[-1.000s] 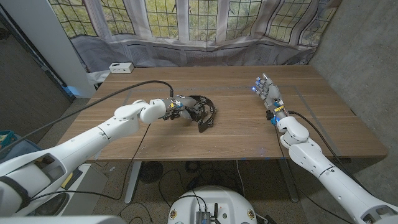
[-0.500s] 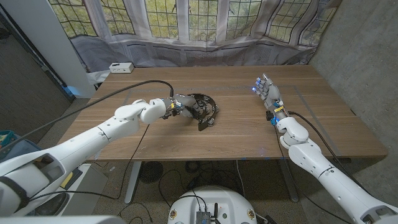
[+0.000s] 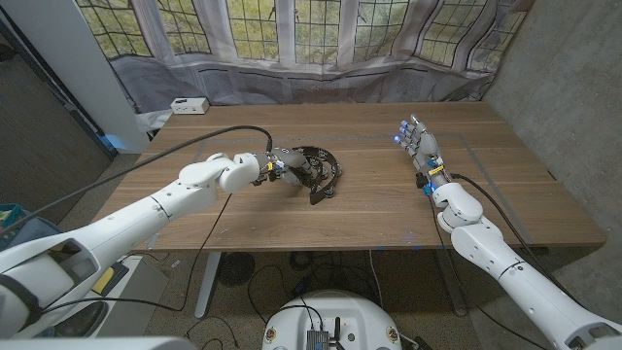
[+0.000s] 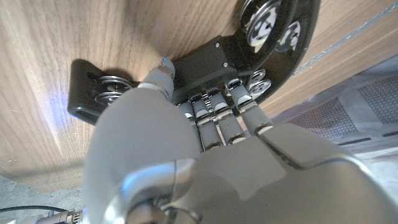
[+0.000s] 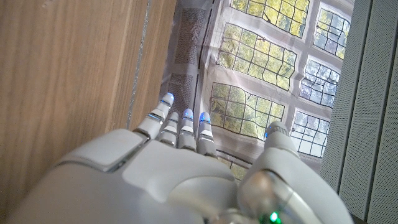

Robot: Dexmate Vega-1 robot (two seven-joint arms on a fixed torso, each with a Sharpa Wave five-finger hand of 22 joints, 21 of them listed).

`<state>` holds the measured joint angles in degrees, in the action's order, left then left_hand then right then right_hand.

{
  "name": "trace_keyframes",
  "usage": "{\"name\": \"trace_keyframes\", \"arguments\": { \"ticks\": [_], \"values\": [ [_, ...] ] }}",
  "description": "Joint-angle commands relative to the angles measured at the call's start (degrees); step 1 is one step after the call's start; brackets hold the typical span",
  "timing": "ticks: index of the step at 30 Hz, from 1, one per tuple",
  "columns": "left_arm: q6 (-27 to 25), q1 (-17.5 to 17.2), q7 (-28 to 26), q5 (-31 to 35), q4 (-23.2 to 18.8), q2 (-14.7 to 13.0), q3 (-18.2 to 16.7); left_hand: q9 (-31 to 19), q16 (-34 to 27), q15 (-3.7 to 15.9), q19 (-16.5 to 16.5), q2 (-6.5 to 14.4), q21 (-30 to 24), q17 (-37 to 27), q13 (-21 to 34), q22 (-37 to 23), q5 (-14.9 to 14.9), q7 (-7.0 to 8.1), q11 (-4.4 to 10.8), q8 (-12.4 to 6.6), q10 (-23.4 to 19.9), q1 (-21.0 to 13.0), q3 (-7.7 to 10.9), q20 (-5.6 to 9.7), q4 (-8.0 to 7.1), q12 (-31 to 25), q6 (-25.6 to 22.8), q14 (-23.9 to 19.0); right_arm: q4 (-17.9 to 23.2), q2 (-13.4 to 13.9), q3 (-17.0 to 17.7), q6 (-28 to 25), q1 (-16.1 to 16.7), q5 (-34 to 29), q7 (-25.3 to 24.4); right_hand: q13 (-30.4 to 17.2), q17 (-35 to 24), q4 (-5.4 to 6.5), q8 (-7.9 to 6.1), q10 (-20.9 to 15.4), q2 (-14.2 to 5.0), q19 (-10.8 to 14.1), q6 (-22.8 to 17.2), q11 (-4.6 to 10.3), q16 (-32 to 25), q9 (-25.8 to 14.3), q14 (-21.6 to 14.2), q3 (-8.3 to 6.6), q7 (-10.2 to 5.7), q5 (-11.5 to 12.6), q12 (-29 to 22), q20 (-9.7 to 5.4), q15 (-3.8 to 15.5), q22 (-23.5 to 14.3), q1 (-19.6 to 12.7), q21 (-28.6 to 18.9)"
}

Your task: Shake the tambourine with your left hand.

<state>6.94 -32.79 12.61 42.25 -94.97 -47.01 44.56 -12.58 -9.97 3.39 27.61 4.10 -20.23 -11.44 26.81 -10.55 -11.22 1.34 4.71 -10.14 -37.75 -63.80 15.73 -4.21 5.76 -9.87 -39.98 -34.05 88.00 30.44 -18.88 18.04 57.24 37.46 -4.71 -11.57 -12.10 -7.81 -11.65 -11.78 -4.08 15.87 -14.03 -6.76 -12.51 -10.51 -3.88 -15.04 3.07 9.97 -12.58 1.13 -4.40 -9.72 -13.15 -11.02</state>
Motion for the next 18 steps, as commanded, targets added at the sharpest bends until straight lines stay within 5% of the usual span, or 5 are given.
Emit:
{"name": "trace_keyframes", "arguments": {
  "ticks": [1, 13, 18],
  "values": [
    [0.0, -1.6, -1.4, -0.5, -2.9, -1.5, -2.2, -0.1, -0.5, -0.22, -0.3, 0.2, 0.2, -0.1, 0.0, -0.1, 0.0, -0.04, -0.16, -0.25, 0.4, 1.0, -0.24, -0.18, -0.39, -0.5, 0.4, 0.1, 0.6, 0.0, -0.1, 0.0, 0.1, -0.3, -0.3, -0.3, -0.2, -0.05, 0.1, -0.4, 0.23, 0.6, -0.1, 0.2, 0.0, -0.3, -0.6, 0.3, 0.02, 0.1, 0.2, -0.05, 0.02, -0.2, -0.6, -0.3],
    [0.3, -2.5, -2.1, -1.3, -4.8, -2.5, -4.3, 0.0, -0.9, 0.0, -0.2, 0.5, 0.3, 0.1, -0.4, -0.1, 0.0, -0.13, -0.27, -0.69, 0.0, 1.7, -0.16, -0.31, -0.59, -1.0, -0.1, -0.4, 0.6, 0.0, -0.1, -0.1, 0.1, -0.5, -0.5, -0.3, -0.2, -0.02, 0.15, -0.4, 0.28, 0.6, -0.1, 0.29, 0.1, -0.3, -0.6, 0.38, -0.03, 0.1, 0.2, 0.02, -0.04, -0.2, -0.6, -0.3],
    [1.2, -3.1, -2.6, -4.5, -4.5, -2.5, -5.7, 0.2, -1.5, -0.66, -0.2, 3.1, 0.6, -0.2, -1.4, -0.2, 0.0, -0.63, -1.66, -1.04, 0.2, 7.9, -1.25, -0.68, -4.34, -1.4, -0.1, -0.6, 0.5, 0.0, -0.2, 0.1, 0.0, -0.6, -0.4, -0.3, -0.2, 0.0, 0.16, -0.5, 0.31, 0.6, -0.1, 0.27, 0.1, -0.3, -0.6, 0.41, -0.05, 0.0, 0.2, 0.03, -0.06, -0.2, -0.5, -0.3]
  ]
}}
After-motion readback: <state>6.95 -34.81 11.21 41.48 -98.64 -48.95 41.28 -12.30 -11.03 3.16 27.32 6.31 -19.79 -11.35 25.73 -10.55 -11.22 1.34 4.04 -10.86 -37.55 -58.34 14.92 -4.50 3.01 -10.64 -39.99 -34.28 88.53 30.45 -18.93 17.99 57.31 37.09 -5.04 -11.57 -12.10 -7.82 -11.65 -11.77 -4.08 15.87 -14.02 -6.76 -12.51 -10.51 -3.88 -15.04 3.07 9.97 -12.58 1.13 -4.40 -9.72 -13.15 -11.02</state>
